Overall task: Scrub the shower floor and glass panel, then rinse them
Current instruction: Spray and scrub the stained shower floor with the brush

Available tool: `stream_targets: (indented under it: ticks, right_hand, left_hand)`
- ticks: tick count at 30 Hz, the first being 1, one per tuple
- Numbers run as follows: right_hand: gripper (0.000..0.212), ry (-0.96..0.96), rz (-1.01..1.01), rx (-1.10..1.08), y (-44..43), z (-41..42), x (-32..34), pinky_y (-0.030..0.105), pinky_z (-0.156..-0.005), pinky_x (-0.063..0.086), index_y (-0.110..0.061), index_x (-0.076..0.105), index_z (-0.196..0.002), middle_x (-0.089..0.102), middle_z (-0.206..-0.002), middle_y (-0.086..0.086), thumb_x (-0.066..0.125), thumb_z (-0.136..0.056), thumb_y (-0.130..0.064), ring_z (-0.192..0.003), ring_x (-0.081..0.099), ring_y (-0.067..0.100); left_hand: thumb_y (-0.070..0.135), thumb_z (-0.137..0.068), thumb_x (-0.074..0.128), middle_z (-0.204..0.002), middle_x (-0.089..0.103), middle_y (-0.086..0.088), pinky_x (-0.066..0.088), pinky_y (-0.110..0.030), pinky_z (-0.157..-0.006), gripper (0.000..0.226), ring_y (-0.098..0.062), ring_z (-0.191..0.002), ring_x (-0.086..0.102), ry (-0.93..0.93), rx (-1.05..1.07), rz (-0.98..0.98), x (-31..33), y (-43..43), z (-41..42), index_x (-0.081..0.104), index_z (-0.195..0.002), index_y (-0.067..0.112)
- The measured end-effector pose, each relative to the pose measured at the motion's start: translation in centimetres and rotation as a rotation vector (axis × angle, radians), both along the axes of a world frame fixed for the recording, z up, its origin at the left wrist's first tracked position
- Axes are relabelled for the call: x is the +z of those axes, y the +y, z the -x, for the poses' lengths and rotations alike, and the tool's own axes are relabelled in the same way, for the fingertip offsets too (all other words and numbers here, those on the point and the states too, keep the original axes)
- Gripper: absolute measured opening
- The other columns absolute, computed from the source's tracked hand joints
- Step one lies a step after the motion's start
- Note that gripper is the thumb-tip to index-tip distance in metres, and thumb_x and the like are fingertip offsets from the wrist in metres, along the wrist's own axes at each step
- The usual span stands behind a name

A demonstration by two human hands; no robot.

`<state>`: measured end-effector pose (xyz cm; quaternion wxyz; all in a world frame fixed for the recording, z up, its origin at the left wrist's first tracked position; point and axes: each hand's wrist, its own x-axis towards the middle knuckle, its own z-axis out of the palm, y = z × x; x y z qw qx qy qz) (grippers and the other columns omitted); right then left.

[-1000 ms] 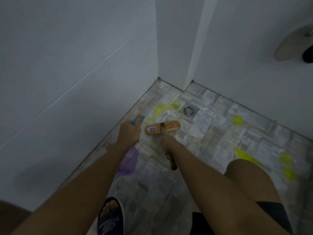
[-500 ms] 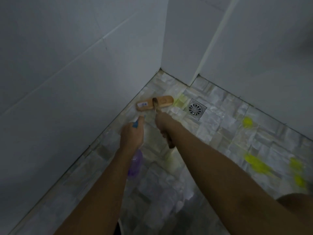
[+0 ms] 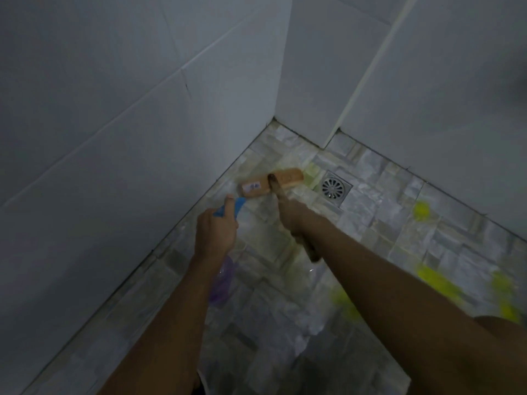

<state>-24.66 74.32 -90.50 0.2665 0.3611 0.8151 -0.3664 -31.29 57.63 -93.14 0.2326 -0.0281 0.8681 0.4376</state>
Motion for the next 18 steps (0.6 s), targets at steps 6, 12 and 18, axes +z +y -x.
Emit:
stream_targets:
  ticks: [6, 12, 18]
  right_hand:
    - [0.048, 0.08, -0.021, -0.075, -0.4, 0.8, -0.7, 0.037, -0.064, 0.053, -0.029, 0.023, -0.152, 0.055, -0.111, 0.023, 0.023, -0.105, -0.022, -0.081, 0.056, 0.028]
    - [0.042, -0.167, 0.004, -0.018, -2.5, -8.9, -0.6, 0.038, -0.064, 0.053, -0.002, 0.041, -0.133, 0.05, -0.13, 0.02, 0.024, -0.106, -0.031, -0.103, 0.059, 0.033]
    - [0.047, 0.027, 0.004, -0.189, 0.7, -1.1, 0.4, 0.039, -0.071, 0.049, -0.02, 0.031, -0.149, 0.054, -0.104, 0.018, 0.024, -0.103, -0.017, -0.082, 0.052, 0.028]
  left_hand:
    - [0.072, -0.09, 0.033, -0.077, 0.071, -0.016, 0.058, -0.047, -0.071, 0.081, -0.034, -0.073, 0.067, 0.094, -0.075, 0.068, 0.0, -0.1, -0.7, 0.072, -0.076, 0.002]
    - [0.078, -0.085, 0.033, -0.082, 0.07, -0.02, 0.058, -0.047, -0.077, 0.084, -0.039, -0.082, 0.068, 0.1, -0.139, 0.053, -0.1, 0.1, -1.1, 0.069, -0.087, 0.001]
    - [0.07, -0.092, 0.037, -0.079, 0.07, -0.019, 0.057, -0.049, -0.074, 0.079, -0.036, -0.077, 0.068, 0.101, -0.2, 0.041, 0.6, 1.5, -2.1, 0.068, -0.08, -0.001]
